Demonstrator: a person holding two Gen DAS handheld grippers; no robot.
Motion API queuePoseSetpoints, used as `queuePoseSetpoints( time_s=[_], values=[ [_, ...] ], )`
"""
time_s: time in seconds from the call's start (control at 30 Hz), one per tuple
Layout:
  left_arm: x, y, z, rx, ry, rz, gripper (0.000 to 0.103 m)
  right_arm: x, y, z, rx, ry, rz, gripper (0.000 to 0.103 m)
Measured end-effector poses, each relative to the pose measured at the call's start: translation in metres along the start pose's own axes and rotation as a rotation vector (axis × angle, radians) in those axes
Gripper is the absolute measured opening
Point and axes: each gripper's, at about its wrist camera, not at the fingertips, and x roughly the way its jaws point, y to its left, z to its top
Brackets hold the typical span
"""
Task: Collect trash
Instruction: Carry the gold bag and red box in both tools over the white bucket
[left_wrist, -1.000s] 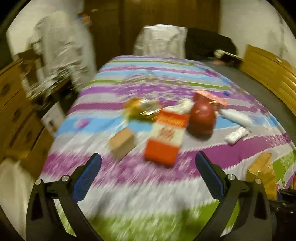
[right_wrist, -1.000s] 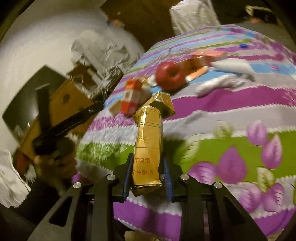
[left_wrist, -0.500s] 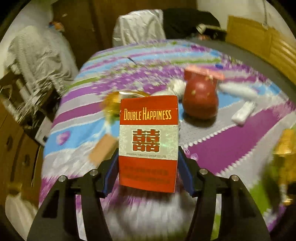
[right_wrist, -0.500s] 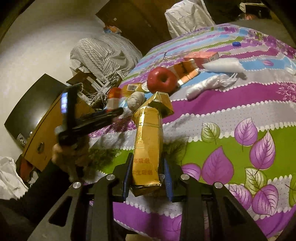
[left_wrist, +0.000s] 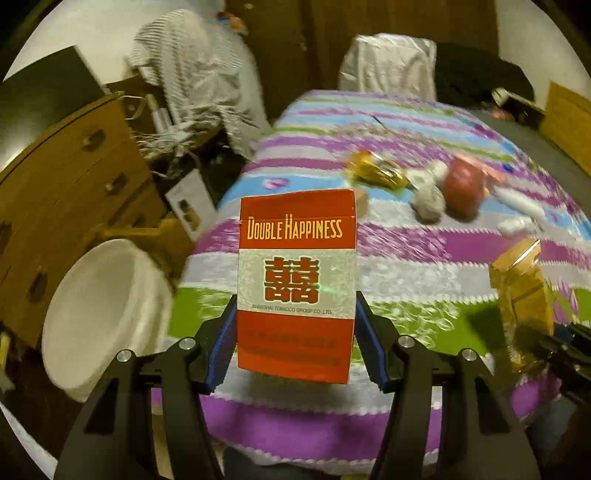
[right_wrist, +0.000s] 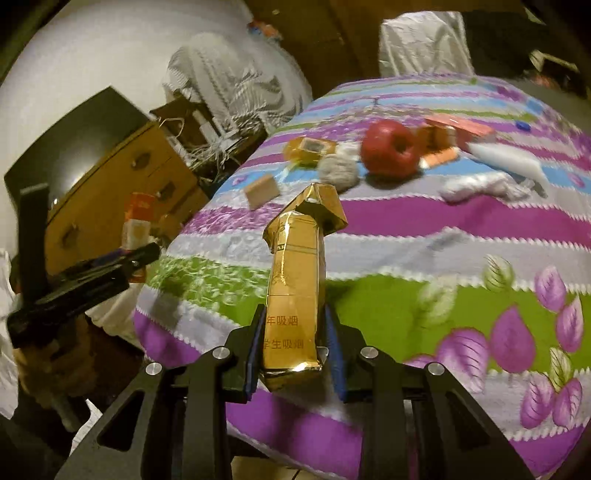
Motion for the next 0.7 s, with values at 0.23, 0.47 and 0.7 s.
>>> queuePoseSetpoints(
  time_s=[0.23,0.47,0.7],
  values=[
    [-0.037,0.062,0.018,-0.09,-0.125,0.131,0.056,0.009,0.075,0.047,-0.146,-0.042,0.061,0.032],
    [-0.053,0.133,0.026,-0.182,-0.178,0.262,0.056,0.038,0.184,0.1,-0.302,-0.037,0.173,0.032],
    [-0.053,0.201,0.021,-0.272,-0.173,0.366,0.056,0.083,0.287,0.122,-0.431,0.025,0.24,0.032]
  ],
)
